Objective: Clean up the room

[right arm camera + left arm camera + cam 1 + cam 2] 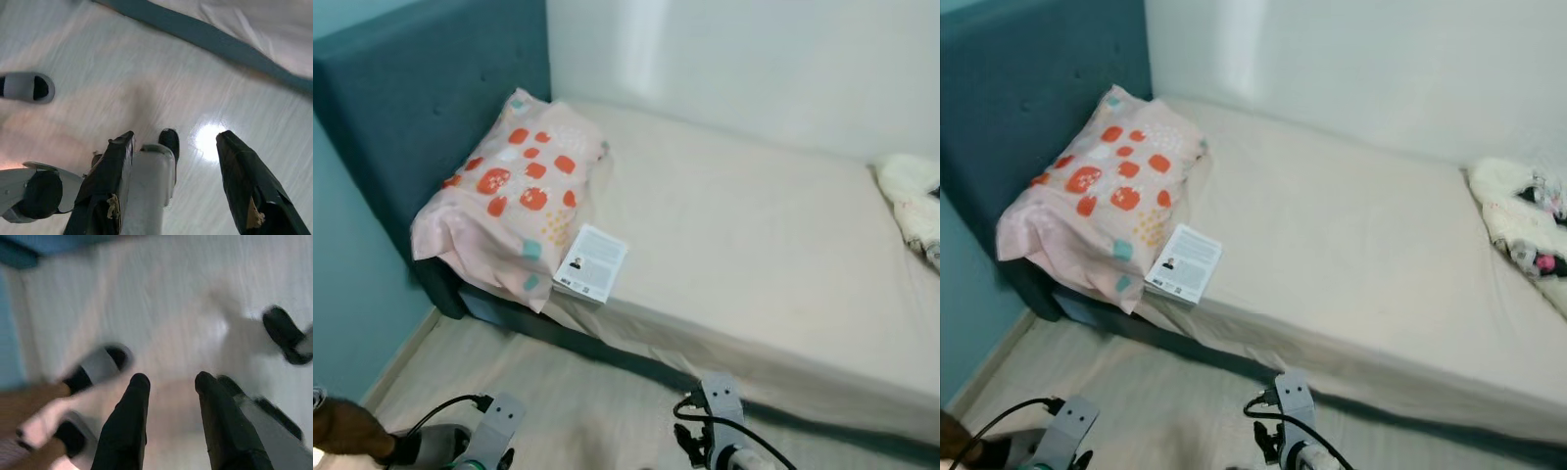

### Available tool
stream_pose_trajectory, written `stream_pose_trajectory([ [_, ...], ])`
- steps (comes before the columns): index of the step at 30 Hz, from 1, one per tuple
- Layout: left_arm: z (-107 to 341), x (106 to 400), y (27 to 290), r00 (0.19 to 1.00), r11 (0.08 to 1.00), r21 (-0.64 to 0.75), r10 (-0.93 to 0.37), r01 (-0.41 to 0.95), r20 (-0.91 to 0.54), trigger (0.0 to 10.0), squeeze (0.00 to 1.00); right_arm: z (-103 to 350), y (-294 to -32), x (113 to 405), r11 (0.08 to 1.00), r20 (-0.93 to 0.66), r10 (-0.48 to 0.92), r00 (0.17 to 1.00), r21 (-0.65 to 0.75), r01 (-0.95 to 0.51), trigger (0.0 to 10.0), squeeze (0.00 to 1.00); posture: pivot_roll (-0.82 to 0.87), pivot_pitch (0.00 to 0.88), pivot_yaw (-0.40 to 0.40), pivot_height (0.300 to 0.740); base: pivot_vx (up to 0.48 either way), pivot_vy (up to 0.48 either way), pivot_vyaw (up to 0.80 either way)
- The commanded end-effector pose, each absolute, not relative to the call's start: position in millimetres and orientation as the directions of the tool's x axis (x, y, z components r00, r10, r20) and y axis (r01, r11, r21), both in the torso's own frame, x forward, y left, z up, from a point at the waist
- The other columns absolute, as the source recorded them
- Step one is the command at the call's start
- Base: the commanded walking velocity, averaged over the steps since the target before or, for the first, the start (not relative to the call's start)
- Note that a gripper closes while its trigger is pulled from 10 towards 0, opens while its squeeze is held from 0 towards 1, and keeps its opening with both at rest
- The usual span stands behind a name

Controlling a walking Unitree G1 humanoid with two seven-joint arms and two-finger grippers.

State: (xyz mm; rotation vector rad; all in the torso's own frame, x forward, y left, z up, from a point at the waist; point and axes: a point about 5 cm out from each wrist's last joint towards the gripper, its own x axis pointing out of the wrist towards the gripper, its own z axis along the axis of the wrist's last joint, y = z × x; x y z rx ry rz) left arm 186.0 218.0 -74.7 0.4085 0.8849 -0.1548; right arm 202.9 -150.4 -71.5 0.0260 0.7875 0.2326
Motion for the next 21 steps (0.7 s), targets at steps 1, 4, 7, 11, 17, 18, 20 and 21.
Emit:
stream_pose_trajectory([
  [1, -77, 184, 209, 0.626, 0.919, 0.253, 0.007, 0.304, -0.779, 10.0, 0.0, -72, -157, 202, 0.979, -0.707, 0.198, 0.679, 0.101, -0.18, 10.0, 0.0, -0.06, 0.0, 0.024, 0.74, 0.0, 0.0, -0.78],
  [4, -77, 186, 203, 0.63, 0.918, 0.248, -0.002, 0.308, -0.776, 10.0, 0.0, -72, -157, 202, 0.978, -0.707, 0.198, 0.679, 0.1, -0.181, 10.0, 0.0, -0.06, 0.0, 0.022, 0.74, 0.0, 0.0, -0.78],
  [7, -77, 188, 198, 0.632, 0.917, 0.248, -0.007, 0.314, -0.775, 10.0, 0.0, -72, -157, 202, 0.978, -0.707, 0.198, 0.679, 0.1, -0.182, 10.0, 0.0, -0.06, 0.0, 0.022, 0.74, 0.0, 0.0, -0.78],
  [11, -77, 189, 196, 0.632, 0.912, 0.253, -0.008, 0.323, -0.775, 10.0, 0.0, -72, -157, 202, 0.978, -0.706, 0.198, 0.68, 0.099, -0.183, 10.0, 0.0, -0.06, 0.0, 0.022, 0.74, 0.0, 0.0, -0.78],
  [17, -77, 191, 196, 0.633, 0.912, 0.255, -0.008, 0.323, -0.774, 10.0, 0.0, -72, -157, 203, 0.978, -0.706, 0.198, 0.68, 0.098, -0.182, 10.0, 0.0, -0.06, 0.0, 0.021, 0.74, 0.0, 0.0, -0.78],
  [18, -75, 192, 199, 0.634, 0.912, 0.257, -0.004, 0.319, -0.773, 10.0, 0.0, -72, -157, 203, 0.978, -0.705, 0.197, 0.681, 0.098, -0.182, 10.0, 0.0, -0.06, 0.0, 0.021, 0.74, 0.0, 0.0, -0.78],
  [20, -75, 192, 203, 0.632, 0.913, 0.26, 0.002, 0.315, -0.775, 10.0, 0.0, -71, -158, 203, 0.979, -0.705, 0.196, 0.681, 0.096, -0.182, 10.0, 0.0, -0.06, 0.0, 0.021, 0.74, 0.0, 0.0, -0.78],
  [21, -75, 192, 203, 0.632, 0.913, 0.26, 0.002, 0.315, -0.775, 10.0, 0.0, -71, -158, 203, 0.979, -0.705, 0.196, 0.681, 0.096, -0.182, 10.0, 0.0, -0.06, 0.0, 0.021, 0.74, 0.0, 0.0, -0.78],
])
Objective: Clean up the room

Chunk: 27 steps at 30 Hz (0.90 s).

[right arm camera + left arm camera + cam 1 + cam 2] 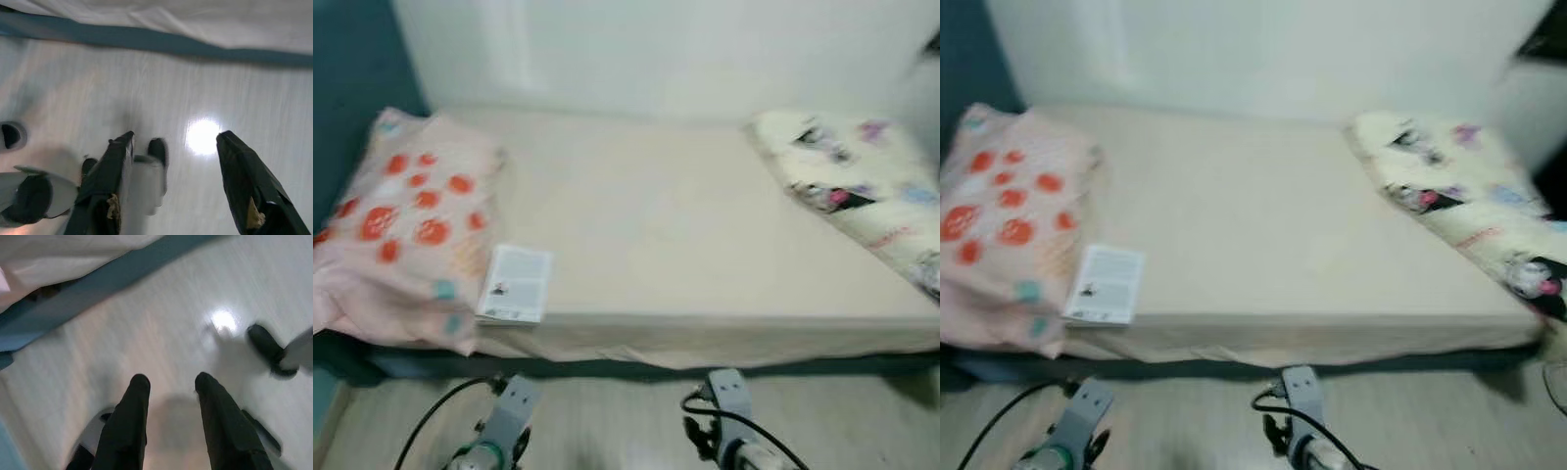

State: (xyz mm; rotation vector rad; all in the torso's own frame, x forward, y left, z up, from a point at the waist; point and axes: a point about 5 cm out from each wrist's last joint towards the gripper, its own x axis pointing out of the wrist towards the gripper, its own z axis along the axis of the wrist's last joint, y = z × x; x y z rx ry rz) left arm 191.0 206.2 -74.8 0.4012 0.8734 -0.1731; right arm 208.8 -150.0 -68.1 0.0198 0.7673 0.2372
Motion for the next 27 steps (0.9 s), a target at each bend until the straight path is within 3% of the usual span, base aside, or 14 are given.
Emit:
stream_pose_trajectory([
  [1, -75, 191, 206, 0.628, 0.914, 0.262, 0.009, 0.311, -0.778, 10.0, 0.0, -71, -158, 203, 0.979, -0.704, 0.195, 0.683, 0.093, -0.183, 10.0, 0.0, -0.06, 0.0, 0.022, 0.74, 0.0, 0.0, -0.78],
  [5, -76, 189, 209, 0.621, 0.915, 0.264, 0.019, 0.304, -0.783, 10.0, 0.0, -71, -158, 204, 0.979, -0.7, 0.192, 0.688, 0.088, -0.184, 10.0, 0.0, -0.07, 0.0, 0.022, 0.74, 0.0, 0.0, -0.63],
  [16, -78, 183, 212, 0.613, 0.907, 0.279, 0.031, 0.314, -0.79, 10.0, 0.0, -71, -158, 204, 0.979, -0.7, 0.19, 0.688, 0.083, -0.186, 10.0, 0.0, -0.06, 0.0, 0.025, 0.74, 0.0, 0.0, 0.0],
  [27, -78, 190, 191, 0.627, 0.897, 0.278, 0.001, 0.343, -0.779, 10.0, 0.0, -72, -158, 202, 0.979, -0.703, 0.188, 0.686, 0.081, -0.185, 10.0, 0.0, -0.07, 0.0, 0.024, 0.74, 0.0, -0.429, 0.0],
])
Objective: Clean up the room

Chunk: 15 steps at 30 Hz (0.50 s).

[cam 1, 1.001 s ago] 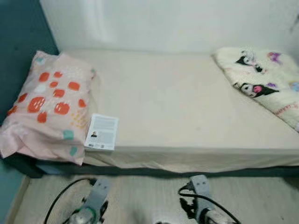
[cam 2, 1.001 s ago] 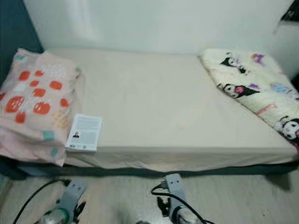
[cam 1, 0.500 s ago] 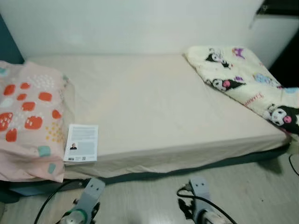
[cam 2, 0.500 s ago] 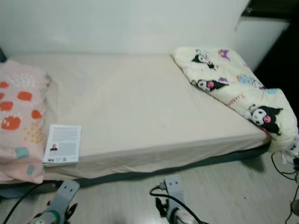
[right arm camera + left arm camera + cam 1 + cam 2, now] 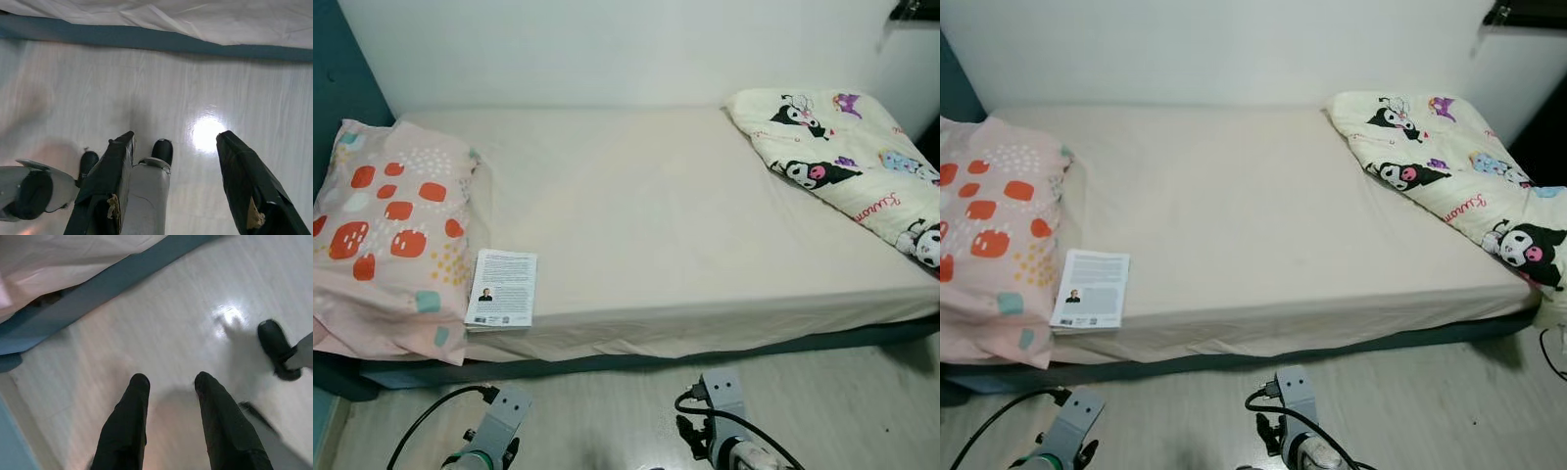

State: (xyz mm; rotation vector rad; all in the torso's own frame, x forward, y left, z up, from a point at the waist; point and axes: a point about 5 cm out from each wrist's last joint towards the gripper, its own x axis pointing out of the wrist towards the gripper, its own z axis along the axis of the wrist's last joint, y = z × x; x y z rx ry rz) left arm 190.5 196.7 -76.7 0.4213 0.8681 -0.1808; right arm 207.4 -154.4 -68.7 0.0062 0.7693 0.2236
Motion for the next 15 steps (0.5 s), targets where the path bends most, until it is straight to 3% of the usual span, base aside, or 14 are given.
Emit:
stream_pose_trajectory([
  [1, -78, 191, 188, 0.629, 0.897, 0.277, -0.001, 0.344, -0.777, 10.0, 0.0, -72, -159, 202, 0.979, -0.703, 0.187, 0.686, 0.08, -0.185, 10.0, 0.0, -0.07, 0.0, 0.024, 0.74, 0.0, -0.48, 0.0],
  [15, -75, 186, 213, 0.633, 0.897, 0.293, 0.02, 0.331, -0.774, 10.0, 0.0, -72, -158, 202, 0.979, -0.703, 0.188, 0.686, 0.082, -0.185, 10.0, 0.0, -0.07, 0.0, 0.028, 0.74, 0.0, -0.48, 0.0],
])
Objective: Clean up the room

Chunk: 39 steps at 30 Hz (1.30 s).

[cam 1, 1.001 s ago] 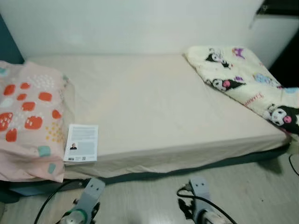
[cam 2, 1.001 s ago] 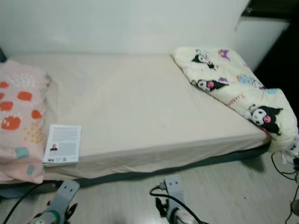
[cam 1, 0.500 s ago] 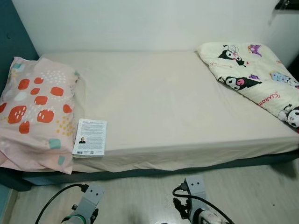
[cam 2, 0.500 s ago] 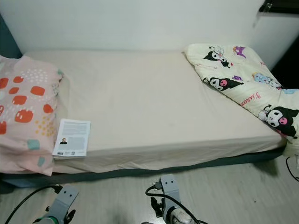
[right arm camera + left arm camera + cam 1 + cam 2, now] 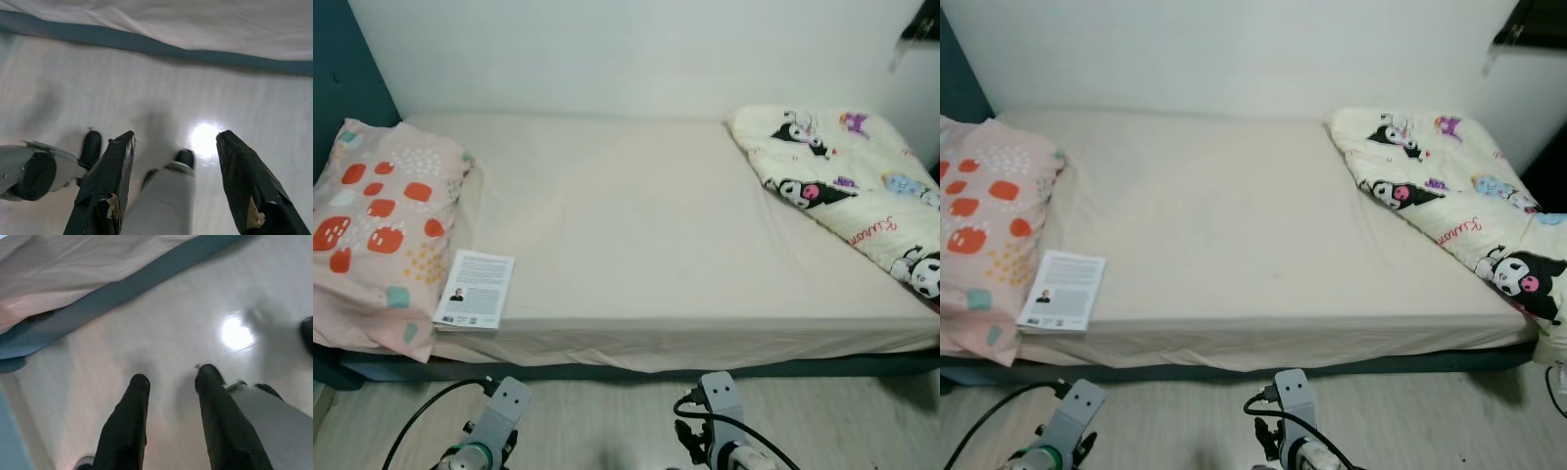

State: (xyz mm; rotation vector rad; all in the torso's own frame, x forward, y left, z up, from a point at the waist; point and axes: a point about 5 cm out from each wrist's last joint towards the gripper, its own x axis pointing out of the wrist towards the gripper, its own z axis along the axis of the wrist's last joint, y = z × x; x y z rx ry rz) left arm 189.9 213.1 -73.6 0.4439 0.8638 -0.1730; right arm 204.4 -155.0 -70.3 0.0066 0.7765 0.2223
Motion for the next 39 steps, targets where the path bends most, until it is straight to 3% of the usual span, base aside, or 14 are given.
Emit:
stream_pose_trajectory([
  [1, -76, 184, 217, 0.63, 0.897, 0.296, 0.025, 0.328, -0.776, 10.0, 0.0, -72, -158, 202, 0.979, -0.703, 0.188, 0.686, 0.081, -0.185, 10.0, 0.0, -0.07, 0.0, 0.028, 0.74, 0.0, -0.48, 0.0],
  [15, -79, 179, 213, 0.616, 0.896, 0.291, 0.024, 0.336, -0.787, 10.0, 0.0, -71, -157, 203, 0.979, -0.702, 0.188, 0.687, 0.081, -0.185, 10.0, 0.0, -0.07, 0.0, 0.031, 0.74, 0.0, -0.48, 0.0],
  [39, -79, 180, 210, 0.615, 0.888, 0.294, 0.016, 0.353, -0.788, 10.0, 0.0, -72, -155, 201, 0.979, -0.702, 0.19, 0.686, 0.085, -0.184, 10.0, 0.0, -0.07, 0.0, 0.04, 0.74, 0.0, -0.345, 0.0],
])
